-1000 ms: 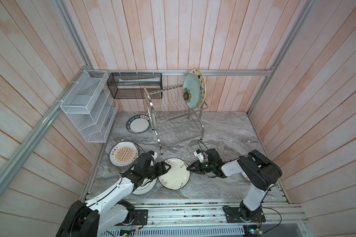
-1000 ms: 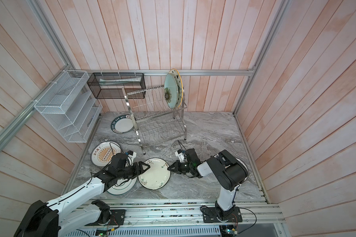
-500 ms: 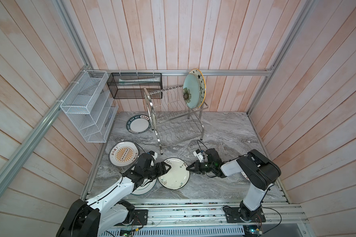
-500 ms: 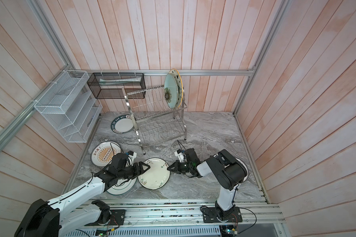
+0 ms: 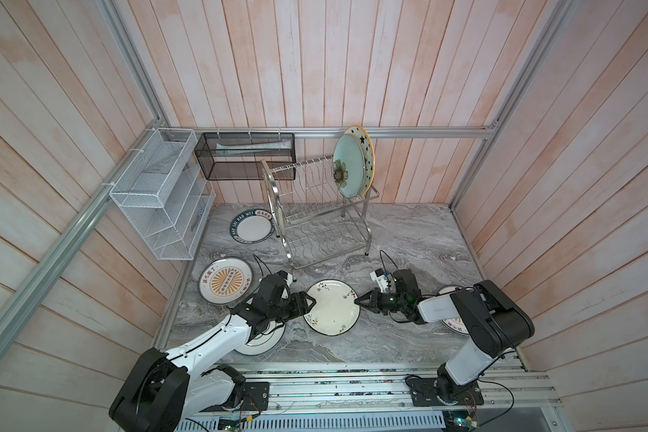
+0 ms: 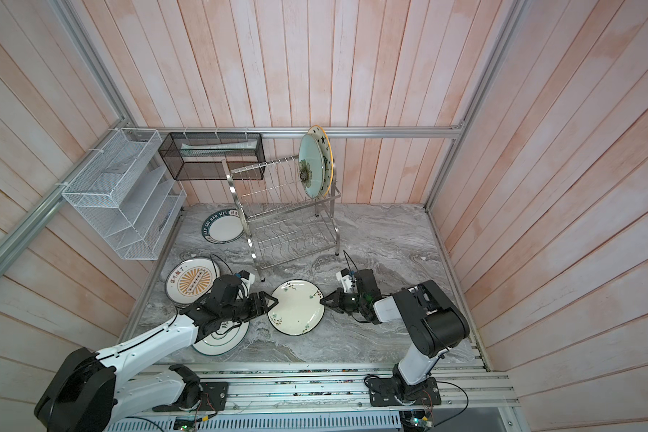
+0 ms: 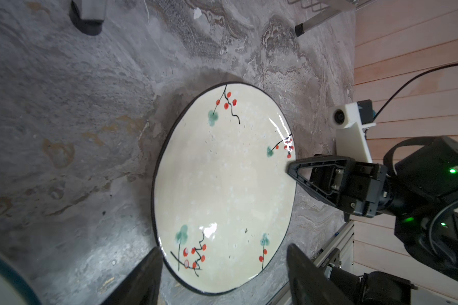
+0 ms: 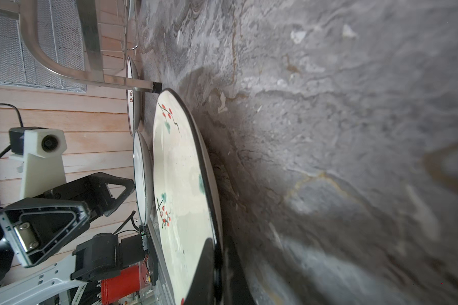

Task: Load plates into a dish rack
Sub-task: Pick up the plate from the center of the table, then place the plate on the dish rack.

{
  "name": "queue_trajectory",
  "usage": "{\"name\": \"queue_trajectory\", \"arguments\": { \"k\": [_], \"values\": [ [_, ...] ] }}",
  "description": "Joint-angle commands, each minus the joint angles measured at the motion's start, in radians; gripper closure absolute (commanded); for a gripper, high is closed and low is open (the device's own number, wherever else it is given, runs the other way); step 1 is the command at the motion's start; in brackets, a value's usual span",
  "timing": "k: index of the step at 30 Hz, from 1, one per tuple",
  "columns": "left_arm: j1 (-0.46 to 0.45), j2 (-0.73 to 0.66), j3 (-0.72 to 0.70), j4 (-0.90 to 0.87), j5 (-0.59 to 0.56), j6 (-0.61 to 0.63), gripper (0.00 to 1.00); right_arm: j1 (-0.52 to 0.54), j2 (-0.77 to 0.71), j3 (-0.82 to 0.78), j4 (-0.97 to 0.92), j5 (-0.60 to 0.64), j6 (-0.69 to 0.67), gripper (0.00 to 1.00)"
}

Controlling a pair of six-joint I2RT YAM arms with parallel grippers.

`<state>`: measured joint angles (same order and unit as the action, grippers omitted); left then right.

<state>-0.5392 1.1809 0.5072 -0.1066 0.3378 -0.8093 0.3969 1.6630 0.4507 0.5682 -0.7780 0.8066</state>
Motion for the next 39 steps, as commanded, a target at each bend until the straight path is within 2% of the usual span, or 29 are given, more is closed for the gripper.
{"name": "queue_trajectory", "arguments": {
  "k": [1,10,32,35,39],
  "values": [
    [-0.010,0.027,0.032,0.027,-0.021,0.002,0.26,-0.017,-0.038,-0.021,0.039,-0.051,-0.013,1.00],
    [-0.013,0.038,0.011,0.099,-0.023,-0.048,0.26,-0.069,-0.032,-0.082,0.238,-0.145,0.093,1.00],
    [-0.023,0.121,-0.006,0.191,0.004,-0.073,0.30,-0.104,-0.076,-0.096,0.366,-0.210,0.195,1.00],
    [-0.022,0.121,-0.008,0.199,0.006,-0.076,0.32,-0.104,-0.079,-0.096,0.391,-0.217,0.211,1.00],
    [-0.027,0.120,-0.011,0.225,0.014,-0.086,0.40,-0.104,-0.075,-0.101,0.420,-0.226,0.229,1.00]
  ]
}}
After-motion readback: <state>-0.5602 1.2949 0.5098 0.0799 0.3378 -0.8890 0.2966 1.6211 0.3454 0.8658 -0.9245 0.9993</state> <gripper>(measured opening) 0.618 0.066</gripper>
